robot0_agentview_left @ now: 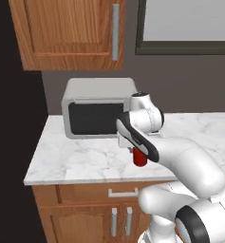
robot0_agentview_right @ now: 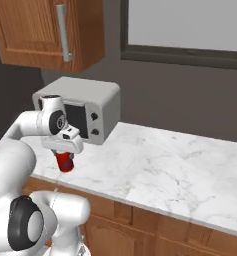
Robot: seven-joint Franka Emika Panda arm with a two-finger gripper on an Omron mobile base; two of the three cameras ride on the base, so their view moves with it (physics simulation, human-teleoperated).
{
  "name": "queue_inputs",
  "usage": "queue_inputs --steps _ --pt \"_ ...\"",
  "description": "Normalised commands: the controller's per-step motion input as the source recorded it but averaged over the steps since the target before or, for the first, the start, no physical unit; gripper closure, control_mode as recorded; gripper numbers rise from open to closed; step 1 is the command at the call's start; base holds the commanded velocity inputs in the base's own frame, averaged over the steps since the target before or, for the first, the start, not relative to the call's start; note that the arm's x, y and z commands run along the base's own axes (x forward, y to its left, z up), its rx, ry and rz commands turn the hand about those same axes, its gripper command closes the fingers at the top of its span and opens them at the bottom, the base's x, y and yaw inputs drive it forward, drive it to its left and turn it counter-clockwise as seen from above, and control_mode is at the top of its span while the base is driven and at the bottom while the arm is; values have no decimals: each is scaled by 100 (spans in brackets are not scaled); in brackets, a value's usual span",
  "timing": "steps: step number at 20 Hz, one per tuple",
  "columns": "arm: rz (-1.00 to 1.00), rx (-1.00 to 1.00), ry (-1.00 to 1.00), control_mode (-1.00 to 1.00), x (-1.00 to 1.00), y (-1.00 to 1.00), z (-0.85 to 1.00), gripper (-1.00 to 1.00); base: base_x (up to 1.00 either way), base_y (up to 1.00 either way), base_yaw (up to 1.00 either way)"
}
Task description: Four empty soda cans are scattered around the kitchen. Gather all the cans and cluster them next to the stove for recycling.
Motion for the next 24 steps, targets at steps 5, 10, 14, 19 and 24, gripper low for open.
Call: queue_inputs --steps 5,10,14,19,24 --pt "0 0 0 100 0 0 0 100 0 -18 -46" --pt "0 0 0 100 0 0 0 100 0 -39 -39" --pt "0 0 0 100 0 0 0 100 22 -75 -16" --pt "0 0 0 100 0 0 0 100 11 -99 -1" --pt "0 0 0 100 0 0 0 100 0 -100 0"
